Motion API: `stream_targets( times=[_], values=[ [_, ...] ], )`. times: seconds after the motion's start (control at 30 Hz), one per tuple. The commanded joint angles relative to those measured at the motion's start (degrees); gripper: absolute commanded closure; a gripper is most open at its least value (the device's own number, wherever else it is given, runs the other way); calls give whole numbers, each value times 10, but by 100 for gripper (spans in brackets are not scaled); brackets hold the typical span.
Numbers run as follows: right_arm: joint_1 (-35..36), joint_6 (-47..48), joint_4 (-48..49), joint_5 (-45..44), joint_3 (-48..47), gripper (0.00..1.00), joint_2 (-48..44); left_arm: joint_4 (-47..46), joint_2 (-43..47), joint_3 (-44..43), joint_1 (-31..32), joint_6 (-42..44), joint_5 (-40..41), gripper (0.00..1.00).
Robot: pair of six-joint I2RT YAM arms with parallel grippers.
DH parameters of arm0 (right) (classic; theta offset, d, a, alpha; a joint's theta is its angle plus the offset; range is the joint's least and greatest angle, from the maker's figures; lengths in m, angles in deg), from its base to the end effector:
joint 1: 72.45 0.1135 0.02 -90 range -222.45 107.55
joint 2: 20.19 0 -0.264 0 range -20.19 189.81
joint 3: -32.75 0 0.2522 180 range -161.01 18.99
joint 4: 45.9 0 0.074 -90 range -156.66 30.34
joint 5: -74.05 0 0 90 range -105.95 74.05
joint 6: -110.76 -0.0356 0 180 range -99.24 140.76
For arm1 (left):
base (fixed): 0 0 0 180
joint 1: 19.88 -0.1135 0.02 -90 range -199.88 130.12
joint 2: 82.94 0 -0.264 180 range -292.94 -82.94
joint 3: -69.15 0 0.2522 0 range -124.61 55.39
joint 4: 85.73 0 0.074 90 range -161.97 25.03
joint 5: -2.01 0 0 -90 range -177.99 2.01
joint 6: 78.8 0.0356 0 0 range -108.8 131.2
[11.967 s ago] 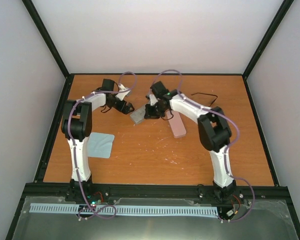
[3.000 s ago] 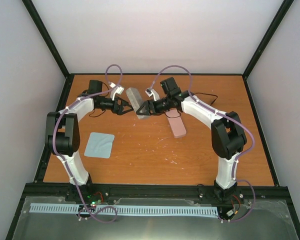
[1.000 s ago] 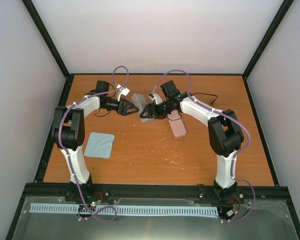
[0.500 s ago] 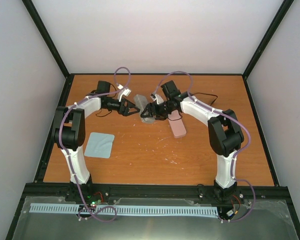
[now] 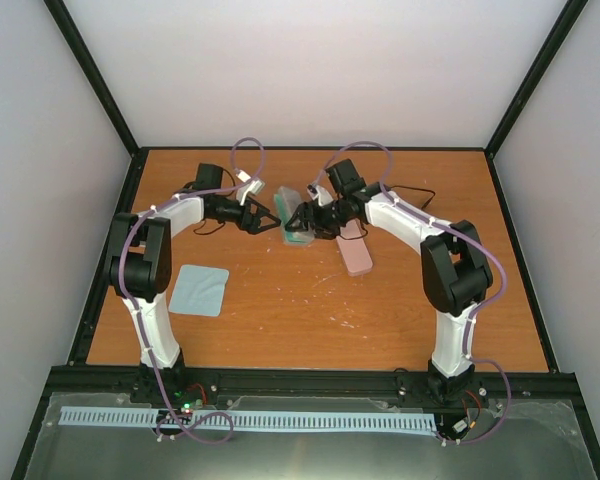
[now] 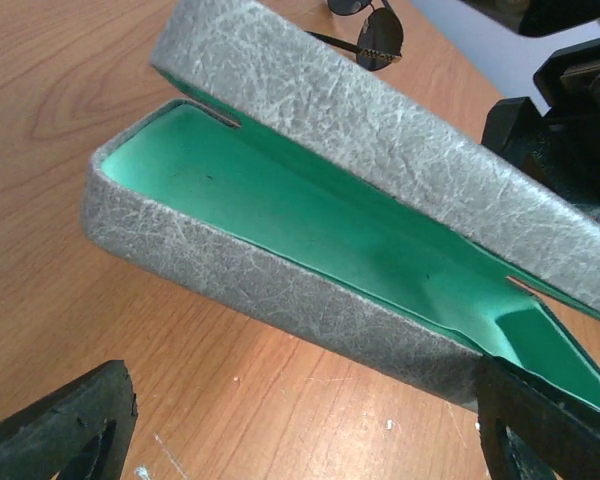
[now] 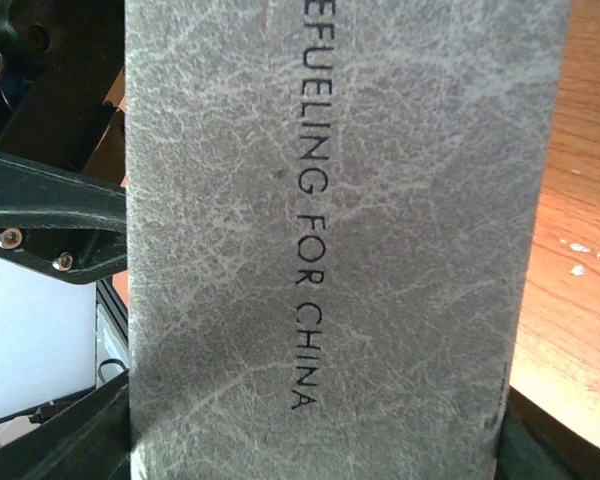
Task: Organize the sunglasses
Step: Open the sunglasses case.
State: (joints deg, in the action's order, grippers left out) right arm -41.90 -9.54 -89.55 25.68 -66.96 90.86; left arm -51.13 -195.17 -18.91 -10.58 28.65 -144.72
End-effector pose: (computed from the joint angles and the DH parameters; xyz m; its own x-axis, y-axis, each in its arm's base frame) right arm 0.3495 0.2338 0.2279 -0.9663 -0.1324 -0.2208 -0.2555 0.5985 0.7592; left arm 0.3884 -0.0938 0.1746 -0.6501 0.2732 -0.7090 0.7457 0.4082 -0.5266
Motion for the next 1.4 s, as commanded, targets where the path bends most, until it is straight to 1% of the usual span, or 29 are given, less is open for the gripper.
stream_targets(
  times=[0.0,0.27,0.8,0.87,0.9,0.97,1.03,1.13,1.23,1.37],
  values=[
    [26,7,238,171,-41,97,-104,25,-43,25,62,23,107,9],
    [26,-4,254,167,-16,97,-118,18,-56,24,76,19,115,9],
    [38,-19,272,166,-16,97,-132,24,-97,-12,125,17,143,9],
    [40,-11,260,157,-15,97,-129,27,-100,-18,129,18,148,9],
    [39,-1,239,150,-15,97,-128,29,-98,-18,129,18,149,9],
    [39,4,234,148,-5,97,-125,24,-90,-11,129,19,154,9],
    [37,21,205,133,4,97,-122,22,-82,-1,129,18,160,9],
    [19,50,165,112,35,97,-115,13,-55,22,116,12,171,6],
    [-4,69,151,112,72,97,-116,9,-10,45,82,10,179,1],
    [-25,104,117,122,77,97,-103,19,43,59,30,26,192,0]
  ],
)
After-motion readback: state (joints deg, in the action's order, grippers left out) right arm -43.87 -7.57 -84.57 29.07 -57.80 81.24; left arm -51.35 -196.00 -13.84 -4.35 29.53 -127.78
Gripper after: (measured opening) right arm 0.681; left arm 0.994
